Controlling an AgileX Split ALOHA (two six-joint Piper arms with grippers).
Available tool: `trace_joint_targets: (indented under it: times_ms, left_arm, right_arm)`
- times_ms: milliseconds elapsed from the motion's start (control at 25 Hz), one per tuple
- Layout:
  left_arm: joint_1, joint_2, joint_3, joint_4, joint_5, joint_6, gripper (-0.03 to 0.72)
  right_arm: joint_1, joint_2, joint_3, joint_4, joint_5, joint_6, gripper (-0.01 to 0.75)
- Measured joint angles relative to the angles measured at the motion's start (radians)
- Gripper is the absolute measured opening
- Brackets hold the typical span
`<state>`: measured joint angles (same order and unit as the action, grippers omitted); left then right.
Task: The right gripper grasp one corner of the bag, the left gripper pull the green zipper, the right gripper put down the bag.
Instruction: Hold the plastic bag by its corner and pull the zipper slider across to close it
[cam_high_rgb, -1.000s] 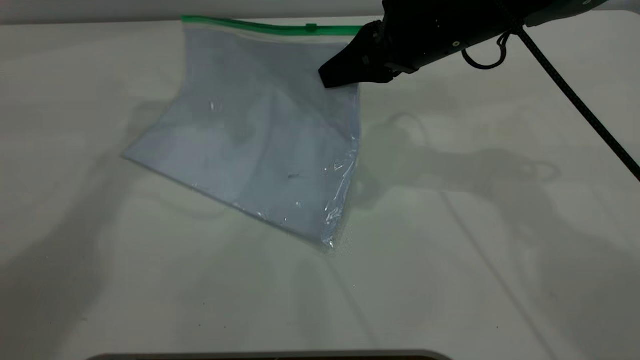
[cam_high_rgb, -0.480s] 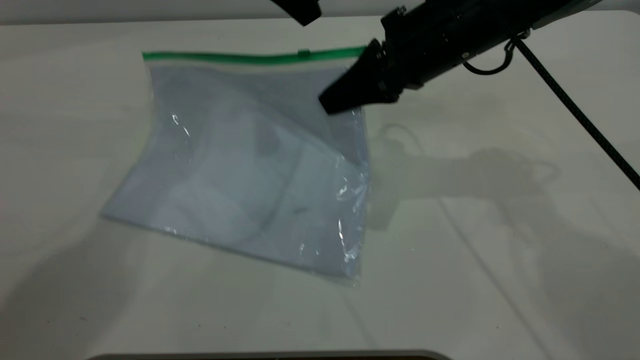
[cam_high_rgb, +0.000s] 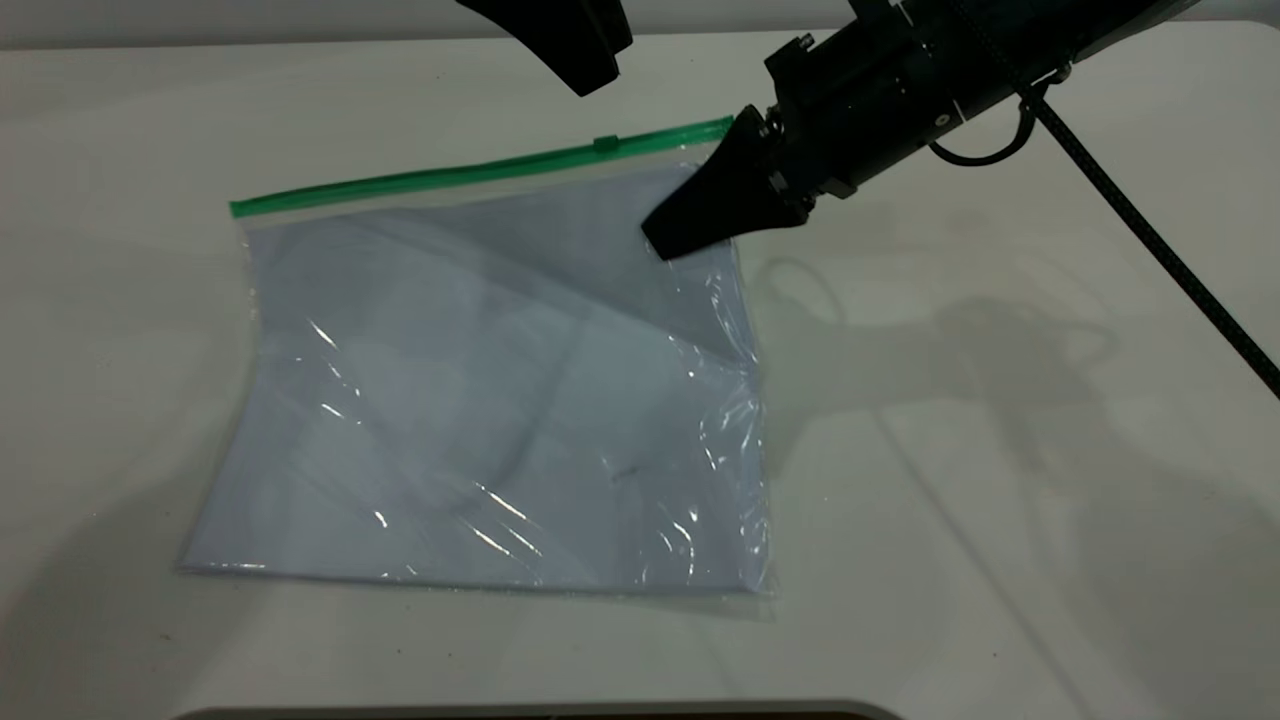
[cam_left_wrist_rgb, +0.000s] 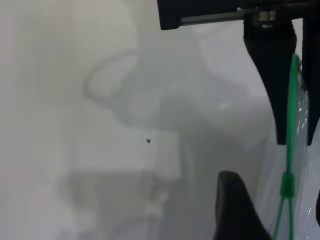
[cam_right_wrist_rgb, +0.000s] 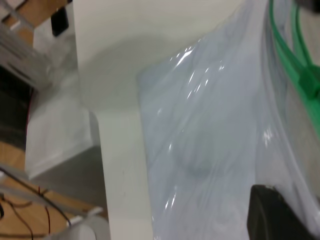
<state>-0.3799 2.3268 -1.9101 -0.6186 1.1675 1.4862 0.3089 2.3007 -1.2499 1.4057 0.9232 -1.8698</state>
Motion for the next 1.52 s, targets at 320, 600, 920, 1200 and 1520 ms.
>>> trace_joint_targets:
  times_ms: [320, 600, 920, 1200, 1520]
  left_arm:
    - [-0.001, 0.026, 0.000, 0.000, 0.000, 0.003, 0.449]
    - [-0.001, 0.048, 0.000, -0.001, 0.000, 0.009, 0.449]
    - [-0.001, 0.059, 0.000, -0.004, 0.000, 0.030, 0.326]
    - [-0.001, 0.059, 0.000, -0.013, 0.000, 0.030, 0.114]
    - [-0.001, 0.059, -0.001, -0.009, 0.000, 0.030, 0.073]
  right_arm:
    - [0.000, 0.000, 0.000, 0.081, 0.002, -0.011, 0.034]
    - [0.000, 0.000, 0.000, 0.091, 0.002, -0.019, 0.034]
    - [0.000, 0.000, 0.000, 0.096, -0.001, -0.026, 0.034]
    - [0.000, 0.000, 0.000, 0.098, -0.008, -0.030, 0.034]
    - [-0.023, 0.000, 0.000, 0.117, 0.002, -0.029, 0.034]
